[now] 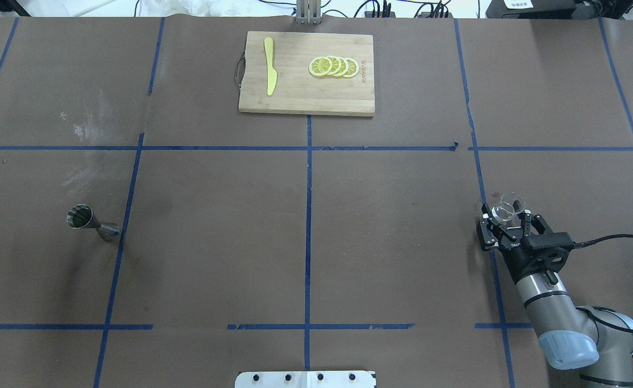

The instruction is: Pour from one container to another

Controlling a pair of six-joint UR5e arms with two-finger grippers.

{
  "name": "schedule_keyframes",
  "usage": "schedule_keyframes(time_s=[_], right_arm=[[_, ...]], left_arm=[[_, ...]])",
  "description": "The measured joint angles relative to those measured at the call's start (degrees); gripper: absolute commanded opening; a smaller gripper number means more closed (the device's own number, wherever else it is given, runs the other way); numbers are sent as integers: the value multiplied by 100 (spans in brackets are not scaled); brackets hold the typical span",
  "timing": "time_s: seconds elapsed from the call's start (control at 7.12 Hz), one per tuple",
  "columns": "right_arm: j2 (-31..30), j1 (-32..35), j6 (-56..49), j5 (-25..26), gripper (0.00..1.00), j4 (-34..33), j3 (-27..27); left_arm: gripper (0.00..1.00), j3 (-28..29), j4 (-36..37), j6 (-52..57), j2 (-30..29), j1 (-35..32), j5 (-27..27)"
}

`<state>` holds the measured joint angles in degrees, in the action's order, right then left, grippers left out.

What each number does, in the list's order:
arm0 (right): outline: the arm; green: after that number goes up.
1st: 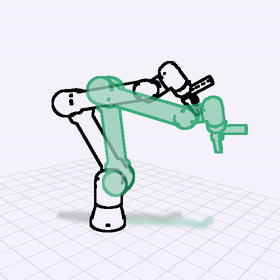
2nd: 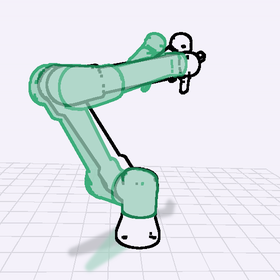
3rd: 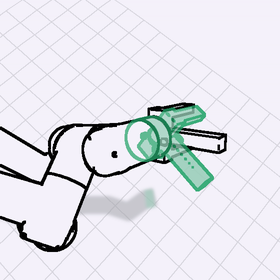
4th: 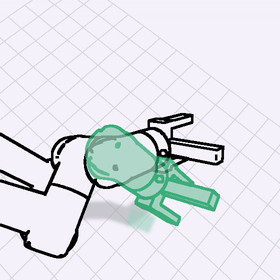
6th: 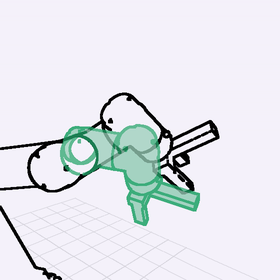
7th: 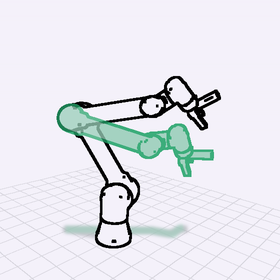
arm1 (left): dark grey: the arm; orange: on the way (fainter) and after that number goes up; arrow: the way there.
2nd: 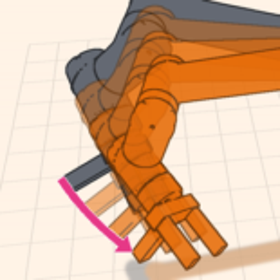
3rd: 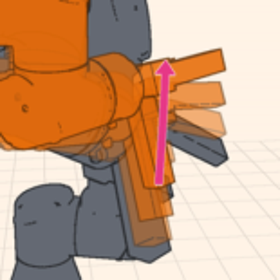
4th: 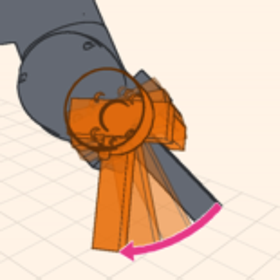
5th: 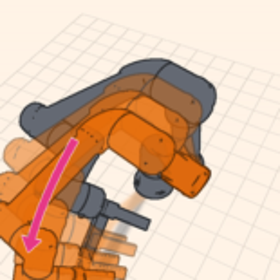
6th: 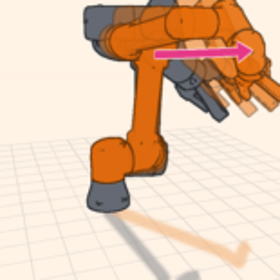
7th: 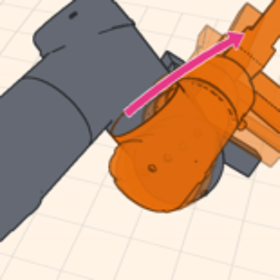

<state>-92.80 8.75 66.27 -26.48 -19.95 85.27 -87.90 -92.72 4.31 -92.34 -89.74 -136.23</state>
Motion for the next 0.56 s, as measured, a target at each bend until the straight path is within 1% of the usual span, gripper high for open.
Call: schedule_keyframes(time_s=[0.56], right_arm=[[7,-20,0,61,100,2,-25]], left_arm=[[100,-2,0,0,-3,0,2]])
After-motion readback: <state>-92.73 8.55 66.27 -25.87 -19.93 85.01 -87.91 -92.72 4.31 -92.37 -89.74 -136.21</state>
